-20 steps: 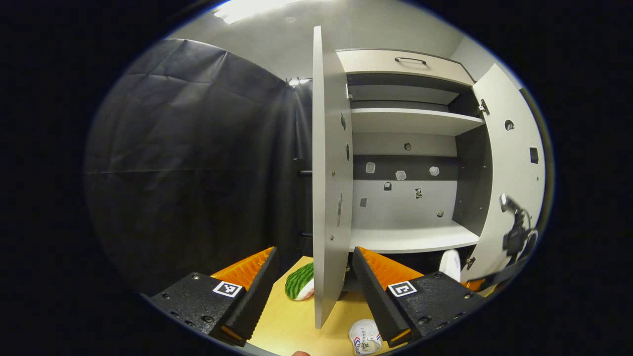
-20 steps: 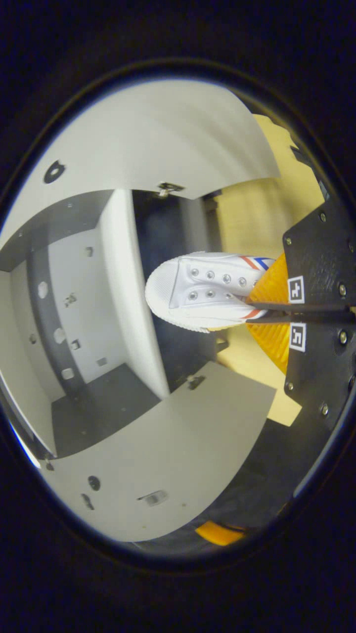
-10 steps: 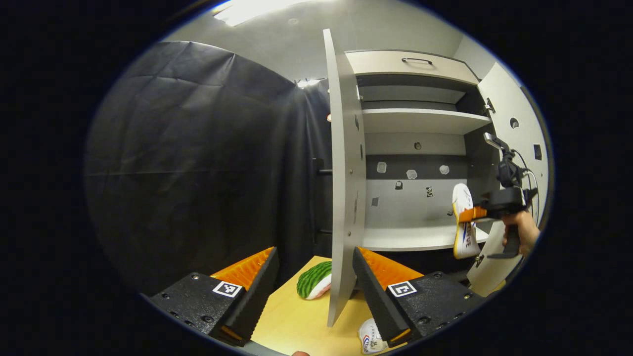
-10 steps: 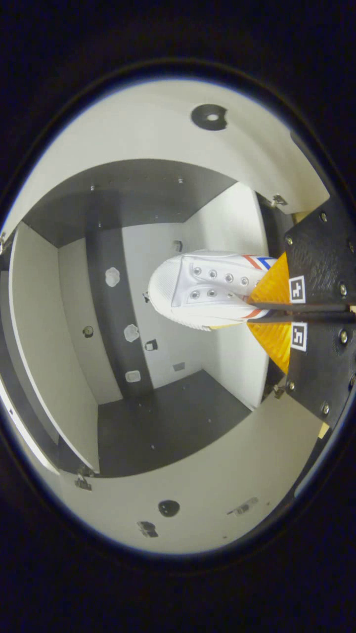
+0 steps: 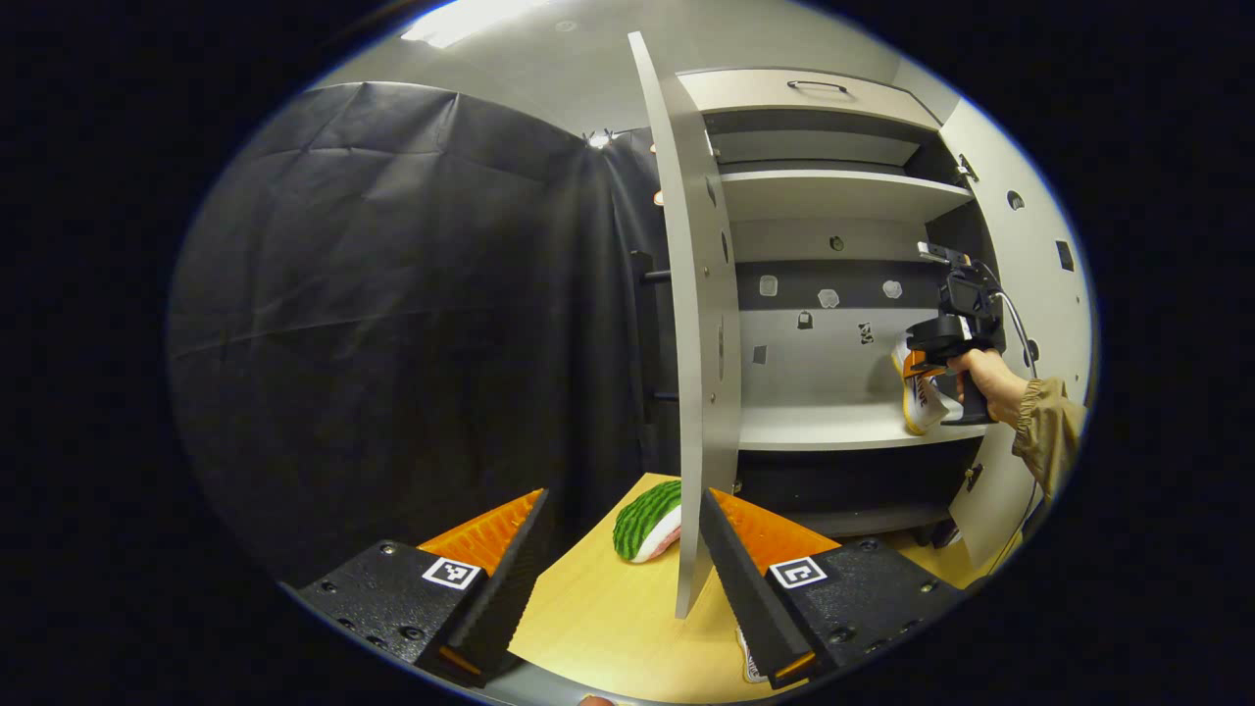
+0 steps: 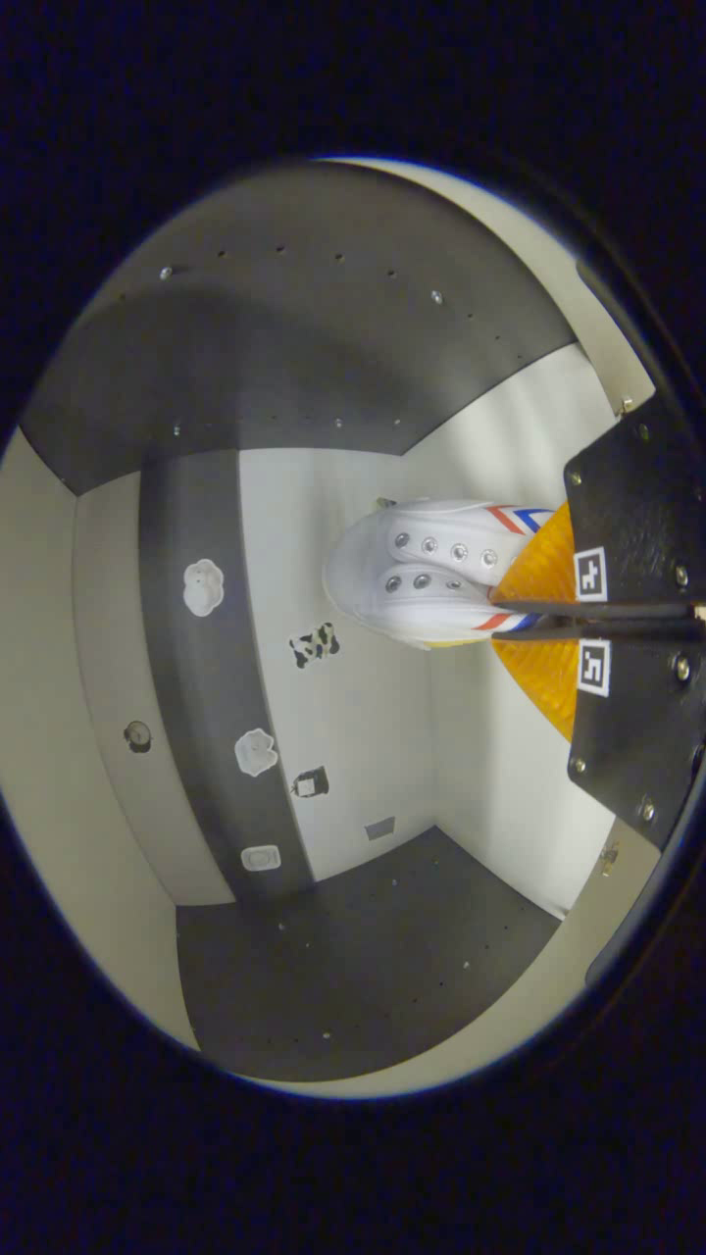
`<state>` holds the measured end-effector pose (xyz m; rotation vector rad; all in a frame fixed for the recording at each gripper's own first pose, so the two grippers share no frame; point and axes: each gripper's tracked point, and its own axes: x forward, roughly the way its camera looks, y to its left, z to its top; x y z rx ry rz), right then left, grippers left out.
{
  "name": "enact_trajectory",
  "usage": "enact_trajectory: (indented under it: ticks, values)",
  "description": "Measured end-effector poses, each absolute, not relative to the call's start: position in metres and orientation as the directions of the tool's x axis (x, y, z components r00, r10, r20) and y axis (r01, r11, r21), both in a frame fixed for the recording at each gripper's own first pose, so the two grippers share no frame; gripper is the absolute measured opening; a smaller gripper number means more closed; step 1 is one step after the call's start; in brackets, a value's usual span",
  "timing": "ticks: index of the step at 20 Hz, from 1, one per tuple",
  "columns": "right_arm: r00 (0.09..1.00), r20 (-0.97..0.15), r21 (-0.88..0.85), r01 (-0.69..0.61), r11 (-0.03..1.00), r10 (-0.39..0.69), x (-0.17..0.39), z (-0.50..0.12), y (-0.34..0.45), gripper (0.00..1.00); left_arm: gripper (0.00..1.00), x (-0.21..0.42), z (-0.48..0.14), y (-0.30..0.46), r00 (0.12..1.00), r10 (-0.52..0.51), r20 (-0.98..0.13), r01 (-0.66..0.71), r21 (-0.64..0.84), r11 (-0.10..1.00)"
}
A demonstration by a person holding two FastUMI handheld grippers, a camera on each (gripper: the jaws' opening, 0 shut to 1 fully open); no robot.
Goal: Grab one shoe with the right hand and put it into the shoe cabinet, grab the other shoe with the left hand and put it into the shoe cabinet; then close the right door with the right hand and the left door with the left hand.
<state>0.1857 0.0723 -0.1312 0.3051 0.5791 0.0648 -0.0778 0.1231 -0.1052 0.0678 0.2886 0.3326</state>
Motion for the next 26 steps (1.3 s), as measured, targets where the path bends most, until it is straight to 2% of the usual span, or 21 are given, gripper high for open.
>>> enact_trajectory:
  ticks: [5,12,14,15,16,19,20,21,26]
  values:
    - [0.792,-0.589,0.299,0.032,0.954,0.158,0.186,-0.149,0.078,0.00,0.92,-0.082,-0.127,0.124,0.885,0.328,-0.329,-0.316,0.091,0.944]
    - [0.780,-0.605,0.270,0.012,0.963,0.160,0.184,-0.157,0.079,0.01,0.90,-0.095,-0.152,0.128,0.851,0.348,-0.393,-0.346,0.078,0.935]
    - [0.781,-0.604,0.265,0.012,0.964,0.157,0.184,-0.159,0.079,0.11,0.90,-0.096,-0.157,0.127,0.847,0.346,-0.403,-0.346,0.076,0.935]
    - [0.789,-0.589,0.282,-0.001,0.959,0.174,0.181,-0.152,0.081,0.23,0.89,-0.097,-0.160,0.124,0.845,0.341,-0.411,-0.343,0.071,0.936]
    - [0.802,-0.570,0.293,-0.007,0.956,0.181,0.182,-0.145,0.083,0.28,0.91,-0.098,-0.165,0.123,0.843,0.334,-0.421,-0.339,0.065,0.938]
    - [0.861,-0.488,0.260,-0.016,0.965,0.145,0.183,-0.122,0.072,0.60,0.91,-0.104,-0.182,0.114,0.832,0.302,-0.465,-0.320,0.041,0.946]
    - [0.881,-0.453,0.249,-0.021,0.968,0.136,0.181,-0.109,0.067,0.60,0.91,-0.105,-0.189,0.110,0.829,0.286,-0.481,-0.311,0.030,0.950]
    - [0.901,-0.415,0.240,-0.028,0.970,0.129,0.179,-0.098,0.063,0.68,0.91,-0.106,-0.197,0.107,0.822,0.271,-0.500,-0.303,0.019,0.953]
    - [0.962,-0.245,0.202,-0.069,0.977,0.119,0.154,-0.037,0.050,0.68,0.92,-0.110,-0.253,0.073,0.773,0.119,-0.624,-0.218,-0.085,0.972]
